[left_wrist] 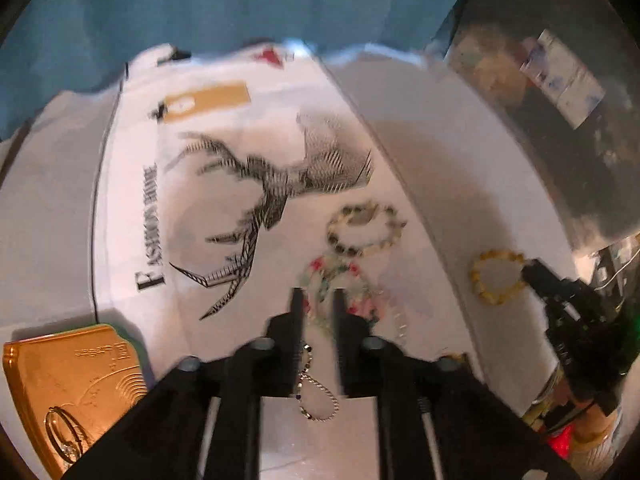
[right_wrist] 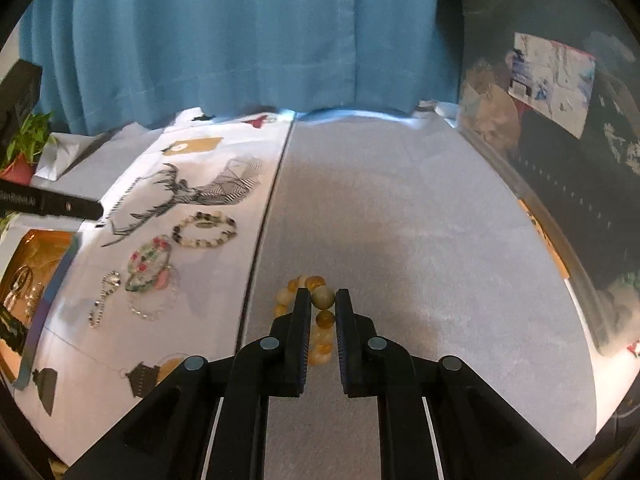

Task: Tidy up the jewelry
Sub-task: 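Lift and carry both bead bracelets toward the copper tray with both tools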

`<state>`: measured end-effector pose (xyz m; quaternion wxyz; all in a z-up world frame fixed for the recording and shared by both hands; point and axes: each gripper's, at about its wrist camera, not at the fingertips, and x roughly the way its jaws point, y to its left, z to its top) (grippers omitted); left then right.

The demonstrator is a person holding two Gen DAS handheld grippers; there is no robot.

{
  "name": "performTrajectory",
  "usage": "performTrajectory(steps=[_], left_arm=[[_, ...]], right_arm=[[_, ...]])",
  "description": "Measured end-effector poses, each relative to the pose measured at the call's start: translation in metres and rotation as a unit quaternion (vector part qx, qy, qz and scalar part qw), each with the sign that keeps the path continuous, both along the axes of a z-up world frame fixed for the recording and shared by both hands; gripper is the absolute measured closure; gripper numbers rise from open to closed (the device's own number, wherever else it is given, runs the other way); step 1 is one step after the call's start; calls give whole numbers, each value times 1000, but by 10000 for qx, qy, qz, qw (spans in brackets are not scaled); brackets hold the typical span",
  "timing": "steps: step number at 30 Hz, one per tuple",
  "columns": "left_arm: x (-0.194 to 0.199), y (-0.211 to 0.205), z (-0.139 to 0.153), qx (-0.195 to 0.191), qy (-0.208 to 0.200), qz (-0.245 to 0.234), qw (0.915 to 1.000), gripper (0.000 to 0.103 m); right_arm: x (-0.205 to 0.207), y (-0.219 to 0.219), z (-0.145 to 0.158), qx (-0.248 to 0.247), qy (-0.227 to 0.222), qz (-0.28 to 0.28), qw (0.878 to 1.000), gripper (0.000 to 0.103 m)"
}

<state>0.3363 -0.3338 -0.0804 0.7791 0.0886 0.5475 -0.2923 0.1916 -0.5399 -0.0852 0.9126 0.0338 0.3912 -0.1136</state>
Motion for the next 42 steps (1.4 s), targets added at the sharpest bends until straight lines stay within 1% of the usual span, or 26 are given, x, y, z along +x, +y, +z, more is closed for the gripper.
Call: performTrajectory(steps=[3,5,7,11,13,15,16,17,18,19,20,21,22,23,25,28,31,34,36,38,42], left_arm=[[6,-5,-23,248,129,56,9996,82],[9,-7,-33,363,219,70,9991,82],[11,-10,-40,517,200,12,9985,82],[12,-12,-43,487,210,-37,9986,78],[10,-15,-44,547,124,-74,9984,76],[8,-19,-44,630,30,-136,9979,73],[8,-21,-45,677,-13,-157,9976,73],[8,-24,-45,731,-62,-183,9971,74],[7,-25,-45,816,-142,-188,9964,88],[6,-25,-44,777,-137,-192,9967,96],[7,-23,-43,642,18,-188,9978,99],[10,-17,-38,391,206,-87,9990,99],[9,-13,-32,247,194,-24,9995,99],[8,-7,-22,130,95,29,9999,99],[3,4,-2,-73,-27,82,9999,99],[-13,24,33,-353,-288,141,9989,99],[-36,48,63,-583,-465,246,9969,99],[-67,77,86,-668,-660,357,9949,99],[-95,102,98,-658,-830,455,9933,99],[-118,124,107,-698,-933,536,9917,99],[-177,179,118,-662,-1260,810,9865,99]], right_arm=[[1,-8,-12,28,132,-115,9998,90],[1,-14,-21,73,241,-198,9995,90],[0,-19,-28,85,330,-236,9991,90],[0,-26,-36,52,408,-263,9988,90],[0,-29,-40,69,403,-288,9988,90],[1,-30,-45,84,489,-305,9983,89],[0,-29,-45,33,442,-288,9986,89],[1,-28,-45,-16,420,-270,9988,89],[1,-26,-46,-70,412,-243,9988,89],[1,-26,-46,-104,401,-217,9989,89],[1,-25,-46,-129,396,-191,9990,90],[1,-24,-46,-174,400,-156,9989,90],[2,-23,-46,-200,422,-139,9988,90],[2,-22,-45,-177,473,-119,9987,90],[0,-20,-37,-107,419,-66,9990,90],[-10,-12,-10,-272,134,-73,9995,90],[-22,4,20,-214,-181,49,9996,90],[-37,26,46,-86,-400,269,9988,90],[-50,48,62,-108,-520,441,9976,90],[-66,74,75,-117,-598,676,9959,90],[-104,125,95,-74,-686,1112,9914,90]])
